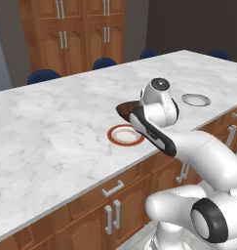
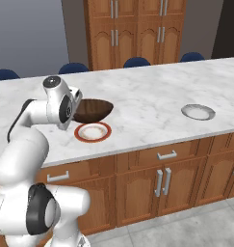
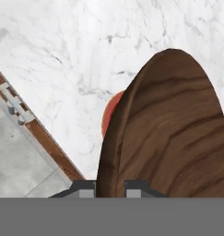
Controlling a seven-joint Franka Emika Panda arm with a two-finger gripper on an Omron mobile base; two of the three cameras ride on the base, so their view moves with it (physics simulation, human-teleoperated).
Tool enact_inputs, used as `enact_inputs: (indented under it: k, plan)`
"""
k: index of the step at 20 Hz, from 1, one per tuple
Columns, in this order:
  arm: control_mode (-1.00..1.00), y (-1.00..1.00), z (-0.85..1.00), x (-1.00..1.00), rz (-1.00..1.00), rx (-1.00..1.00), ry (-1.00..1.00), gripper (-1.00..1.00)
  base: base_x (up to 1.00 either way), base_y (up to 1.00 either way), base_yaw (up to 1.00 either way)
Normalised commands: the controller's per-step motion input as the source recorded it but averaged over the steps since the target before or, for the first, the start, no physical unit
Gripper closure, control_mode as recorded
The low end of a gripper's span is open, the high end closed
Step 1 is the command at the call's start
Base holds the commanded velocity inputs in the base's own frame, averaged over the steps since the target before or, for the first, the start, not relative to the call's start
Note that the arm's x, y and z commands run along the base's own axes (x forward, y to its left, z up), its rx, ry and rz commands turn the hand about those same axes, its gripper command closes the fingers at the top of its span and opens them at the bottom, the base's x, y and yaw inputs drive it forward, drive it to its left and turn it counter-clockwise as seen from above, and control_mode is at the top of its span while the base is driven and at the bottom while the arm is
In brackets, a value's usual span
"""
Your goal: Move the bowls from the cabinet to the plates on the dining table.
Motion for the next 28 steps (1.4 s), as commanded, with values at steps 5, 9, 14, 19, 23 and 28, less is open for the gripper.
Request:
enact_inputs:
  k: [5,9,14,19,23,28]
  plan:
    - [-1.0,0.06,-0.21,0.32,0.0,0.0,0.01,1.0,0.0,0.0,0.0]
    - [-1.0,0.04,-0.23,0.27,0.0,0.0,0.01,1.0,0.0,0.0,0.0]
    - [-1.0,0.04,-0.27,0.28,0.0,-0.01,0.0,1.0,0.0,0.0,0.0]
    - [-1.0,0.05,-0.31,0.28,0.0,-0.01,0.0,1.0,0.0,0.0,0.0]
    - [-1.0,0.04,-0.29,0.29,0.0,-0.01,0.0,1.0,0.0,0.0,0.0]
    - [-1.0,0.02,-0.29,0.28,0.0,-0.01,0.0,1.0,0.0,0.0,0.0]
